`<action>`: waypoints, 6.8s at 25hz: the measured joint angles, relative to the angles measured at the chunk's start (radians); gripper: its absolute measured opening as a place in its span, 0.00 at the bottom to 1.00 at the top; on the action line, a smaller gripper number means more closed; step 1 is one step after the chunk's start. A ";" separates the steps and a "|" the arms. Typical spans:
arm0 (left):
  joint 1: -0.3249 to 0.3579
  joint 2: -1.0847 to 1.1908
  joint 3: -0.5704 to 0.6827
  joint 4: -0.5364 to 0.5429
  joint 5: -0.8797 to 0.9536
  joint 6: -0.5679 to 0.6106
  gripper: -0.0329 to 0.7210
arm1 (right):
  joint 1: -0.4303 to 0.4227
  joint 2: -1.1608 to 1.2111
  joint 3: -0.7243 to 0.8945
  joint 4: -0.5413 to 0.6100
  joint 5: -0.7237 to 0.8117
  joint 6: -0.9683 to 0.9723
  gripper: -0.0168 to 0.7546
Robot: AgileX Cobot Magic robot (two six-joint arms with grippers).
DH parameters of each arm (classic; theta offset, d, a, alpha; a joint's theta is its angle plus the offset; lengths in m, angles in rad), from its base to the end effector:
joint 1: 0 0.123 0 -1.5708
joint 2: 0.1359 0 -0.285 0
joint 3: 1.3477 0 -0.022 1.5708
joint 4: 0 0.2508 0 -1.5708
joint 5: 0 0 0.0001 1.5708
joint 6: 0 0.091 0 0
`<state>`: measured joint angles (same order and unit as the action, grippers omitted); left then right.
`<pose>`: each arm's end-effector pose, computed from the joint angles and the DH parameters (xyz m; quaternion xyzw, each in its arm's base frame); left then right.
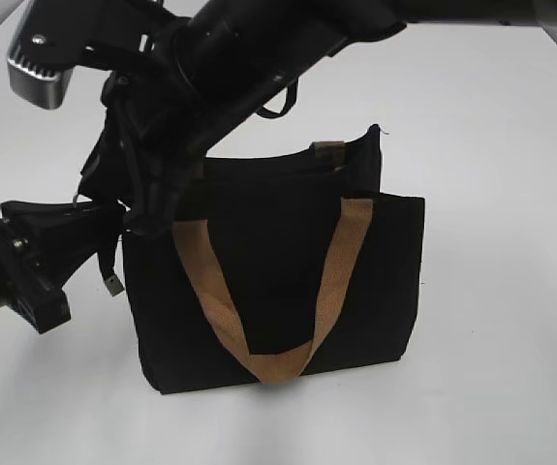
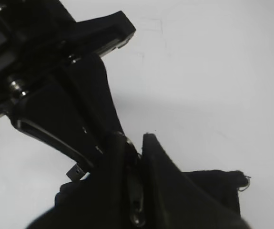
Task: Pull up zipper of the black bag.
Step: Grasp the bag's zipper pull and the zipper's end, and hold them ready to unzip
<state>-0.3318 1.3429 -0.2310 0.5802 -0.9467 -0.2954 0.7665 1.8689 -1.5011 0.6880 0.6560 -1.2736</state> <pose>0.1790 -0.1045 0.1904 0.2931 0.6982 -0.2548 0.6013 0.2811 0.3197 0.2720 -0.6629 0.6298 0.1962 0.3541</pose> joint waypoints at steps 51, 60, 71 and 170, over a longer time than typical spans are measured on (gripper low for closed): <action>-0.001 -0.023 0.000 0.077 0.015 -0.131 0.06 | 0.006 -0.013 -0.001 -0.001 0.036 -0.095 0.34; 0.000 -0.023 0.001 0.093 0.053 -0.133 0.06 | 0.006 -0.002 -0.002 -0.007 0.068 -0.135 0.06; 0.000 -0.024 0.001 0.078 0.051 -0.131 0.08 | 0.006 -0.011 -0.002 -0.014 0.070 -0.139 0.04; -0.004 -0.071 -0.111 -0.029 0.501 -0.175 0.04 | -0.147 -0.186 -0.001 -0.475 0.364 0.590 0.02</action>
<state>-0.3355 1.2718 -0.3416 0.5510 -0.4454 -0.4707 0.6196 1.6833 -1.5017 0.2128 1.0200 -0.6832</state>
